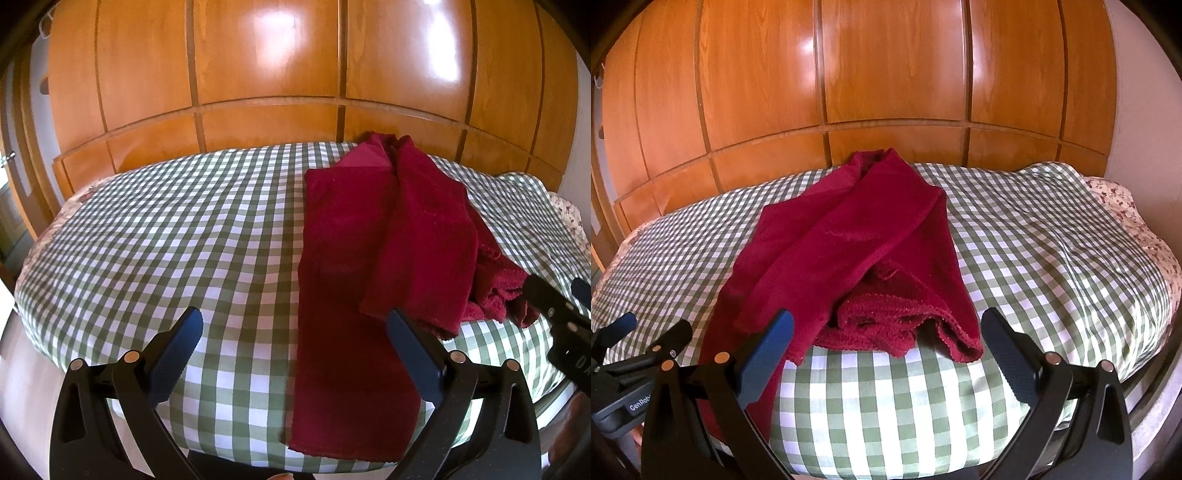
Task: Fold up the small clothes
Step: 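Grasp the red sweater's shoulder with the left tool while the right tool grasps the other shoulder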
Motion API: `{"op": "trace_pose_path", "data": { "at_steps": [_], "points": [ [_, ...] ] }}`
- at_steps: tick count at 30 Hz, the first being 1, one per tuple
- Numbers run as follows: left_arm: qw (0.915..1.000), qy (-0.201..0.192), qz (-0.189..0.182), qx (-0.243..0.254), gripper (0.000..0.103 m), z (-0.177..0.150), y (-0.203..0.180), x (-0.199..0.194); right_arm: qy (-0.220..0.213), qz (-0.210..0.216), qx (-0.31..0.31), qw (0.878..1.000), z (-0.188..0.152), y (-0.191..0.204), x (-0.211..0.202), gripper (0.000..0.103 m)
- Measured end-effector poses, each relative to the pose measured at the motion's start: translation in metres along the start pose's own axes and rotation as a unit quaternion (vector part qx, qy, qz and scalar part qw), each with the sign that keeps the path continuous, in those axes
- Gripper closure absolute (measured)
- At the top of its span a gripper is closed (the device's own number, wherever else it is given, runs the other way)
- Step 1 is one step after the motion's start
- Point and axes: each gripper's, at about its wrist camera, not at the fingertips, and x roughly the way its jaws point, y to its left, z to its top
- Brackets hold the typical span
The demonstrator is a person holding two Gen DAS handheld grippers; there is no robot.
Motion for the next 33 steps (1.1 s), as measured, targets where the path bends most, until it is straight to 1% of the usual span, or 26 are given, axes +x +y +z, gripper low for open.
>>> {"op": "trace_pose_path", "data": {
  "at_steps": [2, 5, 7, 9, 10, 11, 12, 13, 15, 16, 18, 20, 21, 23, 25, 27, 28, 30, 31, 33],
  "points": [
    [1.0, 0.004, -0.001, 0.004, 0.004, 0.0, -0.001, 0.003, -0.002, 0.006, 0.005, 1.0, 0.002, -0.005, 0.001, 0.002],
    [0.9997, 0.015, -0.008, 0.015, 0.004, -0.001, -0.002, 0.01, -0.004, 0.028, 0.016, 0.999, 0.008, -0.014, 0.003, 0.002],
    [0.9985, 0.034, -0.022, 0.036, 0.004, -0.004, -0.005, 0.02, 0.004, 0.052, 0.028, 0.998, 0.015, -0.02, 0.006, 0.011],
    [0.9973, 0.041, -0.026, 0.055, 0.004, -0.007, -0.006, 0.026, 0.019, 0.079, 0.04, 0.996, 0.022, -0.024, 0.012, 0.027],
    [0.9964, 0.045, -0.03, 0.064, 0.004, -0.01, -0.007, 0.028, 0.029, 0.094, 0.044, 0.994, 0.025, -0.026, 0.017, 0.032],
    [0.9956, 0.05, -0.036, 0.071, 0.004, -0.013, -0.007, 0.03, 0.038, 0.108, 0.047, 0.992, 0.028, -0.026, 0.022, 0.039],
    [0.9946, 0.056, -0.046, 0.074, 0.004, -0.016, -0.007, 0.031, 0.048, 0.121, 0.051, 0.99, 0.03, -0.026, 0.027, 0.044],
    [0.9934, 0.063, -0.061, 0.075, 0.004, -0.018, -0.007, 0.033, 0.06, 0.136, 0.054, 0.987, 0.033, -0.025, 0.035, 0.047],
    [0.9908, 0.069, -0.085, 0.08, 0.007, -0.023, -0.009, 0.033, 0.082, 0.152, 0.055, 0.983, 0.034, -0.018, 0.048, 0.057],
    [0.9886, 0.071, -0.1, 0.086, 0.008, -0.025, -0.012, 0.034, 0.096, 0.162, 0.055, 0.98, 0.035, -0.015, 0.058, 0.058],
    [0.9859, 0.079, -0.113, 0.096, 0.02, -0.028, -0.017, 0.036, 0.122, 0.175, 0.05, 0.976, 0.037, -0.006, 0.075, 0.064],
    [0.9823, 0.093, -0.124, 0.105, 0.026, -0.033, -0.022, 0.042, 0.143, 0.177, 0.054, 0.972, 0.036, 0.0, 0.09, 0.065],
    [0.9812, 0.101, -0.122, 0.11, 0.028, -0.036, -0.024, 0.046, 0.15, 0.183, 0.053, 0.97, 0.037, 0.003, 0.096, 0.065],
    [0.9803, 0.104, -0.124, 0.113, 0.031, -0.039, -0.025, 0.049, 0.167, 0.186, 0.043, 0.967, 0.037, 0.012, 0.111, 0.066],
    [0.9802, 0.099, -0.129, 0.114, 0.041, -0.039, -0.025, 0.048, 0.182, 0.189, 0.036, 0.964, 0.035, 0.019, 0.12, 0.073],
    [0.9806, 0.096, -0.132, 0.108, 0.061, -0.038, -0.021, 0.048, 0.18, 0.182, 0.019, 0.967, 0.036, 0.024, 0.123, 0.091],
    [0.9809, 0.094, -0.135, 0.104, 0.067, -0.037, -0.018, 0.048, 0.175, 0.178, 0.013, 0.968, 0.035, 0.025, 0.121, 0.094],
    [0.9814, 0.092, -0.141, 0.093, 0.089, -0.034, -0.011, 0.047, 0.166, 0.179, 0.007, 0.97, 0.037, 0.023, 0.114, 0.096],
    [0.9813, 0.09, -0.147, 0.085, 0.092, -0.032, -0.007, 0.046, 0.158, 0.179, 0.004, 0.971, 0.041, 0.019, 0.109, 0.097],
    [0.9803, 0.085, -0.165, 0.067, 0.095, -0.025, 0.001, 0.042, 0.135, 0.175, -0.003, 0.975, 0.048, 0.01, 0.095, 0.097]
  ]
}}
